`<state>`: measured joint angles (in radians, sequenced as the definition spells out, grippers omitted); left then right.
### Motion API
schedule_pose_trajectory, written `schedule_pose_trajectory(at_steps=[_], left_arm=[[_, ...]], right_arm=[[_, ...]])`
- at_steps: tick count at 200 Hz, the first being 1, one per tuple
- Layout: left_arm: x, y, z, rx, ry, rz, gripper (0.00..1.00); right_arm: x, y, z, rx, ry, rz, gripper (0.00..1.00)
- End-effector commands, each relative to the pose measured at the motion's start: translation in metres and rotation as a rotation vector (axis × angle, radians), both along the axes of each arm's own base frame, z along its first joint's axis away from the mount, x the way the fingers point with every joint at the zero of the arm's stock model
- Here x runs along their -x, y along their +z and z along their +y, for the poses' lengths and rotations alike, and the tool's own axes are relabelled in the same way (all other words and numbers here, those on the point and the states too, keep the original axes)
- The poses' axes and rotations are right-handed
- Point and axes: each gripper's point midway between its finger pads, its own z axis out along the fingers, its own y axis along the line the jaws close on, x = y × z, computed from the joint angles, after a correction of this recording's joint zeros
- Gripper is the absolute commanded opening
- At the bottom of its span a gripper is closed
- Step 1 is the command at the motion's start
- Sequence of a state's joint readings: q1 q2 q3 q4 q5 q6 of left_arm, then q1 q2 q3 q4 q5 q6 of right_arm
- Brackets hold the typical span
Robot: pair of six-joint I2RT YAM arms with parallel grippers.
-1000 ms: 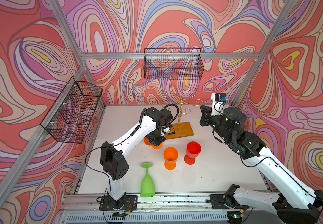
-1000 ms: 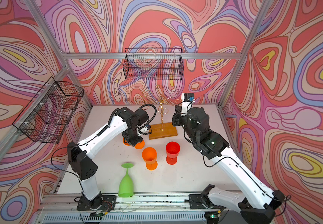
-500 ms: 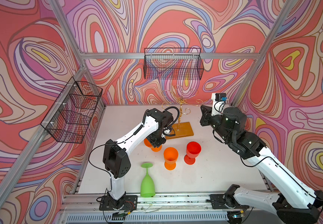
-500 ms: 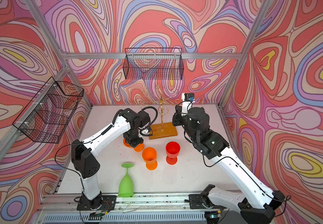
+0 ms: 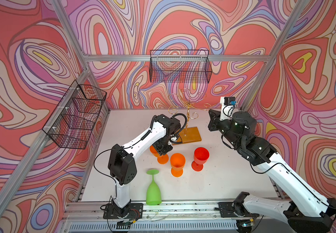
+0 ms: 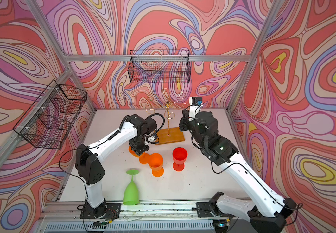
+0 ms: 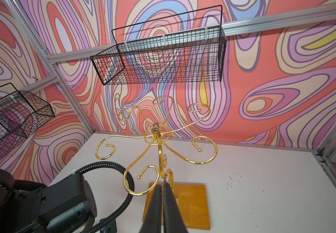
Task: Take the wine glass off the wine glass rack
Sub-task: Place the wine glass at the center of the table.
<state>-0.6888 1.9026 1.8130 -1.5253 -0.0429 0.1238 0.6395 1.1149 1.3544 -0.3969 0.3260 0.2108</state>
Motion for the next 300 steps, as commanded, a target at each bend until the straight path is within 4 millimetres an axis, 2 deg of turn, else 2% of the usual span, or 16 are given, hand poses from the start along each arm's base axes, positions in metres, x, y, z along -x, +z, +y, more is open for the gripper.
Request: schedule_pose_trajectory(at_steps=[1,46,65,94,149,191,248,269,285,300], left_arm=[[0.008,-0.006,0.006,-0.051,-0.022,0.053,0.19],[0.002,-0.003,0.006,-0.061,-0.024,0.026,0.32],[0.001,0.003,0.005,-0.045,-0.021,0.008,0.49],[-0.002,0.017,0.003,-0.011,-0.017,-0.040,0.65],[-0.006,0.053,0.009,0.035,0.011,-0.169,0.83],[-0.005,0.084,0.022,0.058,0.036,-0.281,0.90],[0.001,0.155,0.058,0.108,0.129,-0.546,0.92],[0.002,0.182,0.067,0.186,0.174,-0.684,0.91],[0.005,0.192,0.071,0.267,0.194,-0.783,0.90],[0.017,0.181,0.077,0.321,0.193,-0.814,0.89]], right_arm=[[-0.002,-0.005,-0.001,0.004,-0.008,0.011,0.00],[-0.002,-0.005,-0.001,0.003,-0.004,0.011,0.00],[-0.003,-0.005,0.000,0.003,-0.004,0.011,0.00],[-0.004,-0.008,0.002,0.004,0.000,0.016,0.00],[-0.005,-0.009,0.002,0.000,0.001,0.018,0.00],[-0.005,-0.009,0.002,0.001,0.001,0.018,0.00],[-0.001,-0.002,0.001,0.016,0.013,-0.012,0.00],[0.001,0.003,0.000,0.032,0.022,-0.023,0.00],[0.001,0.005,0.001,0.038,0.028,-0.027,0.00],[-0.001,0.003,0.004,0.042,0.036,-0.022,0.00]])
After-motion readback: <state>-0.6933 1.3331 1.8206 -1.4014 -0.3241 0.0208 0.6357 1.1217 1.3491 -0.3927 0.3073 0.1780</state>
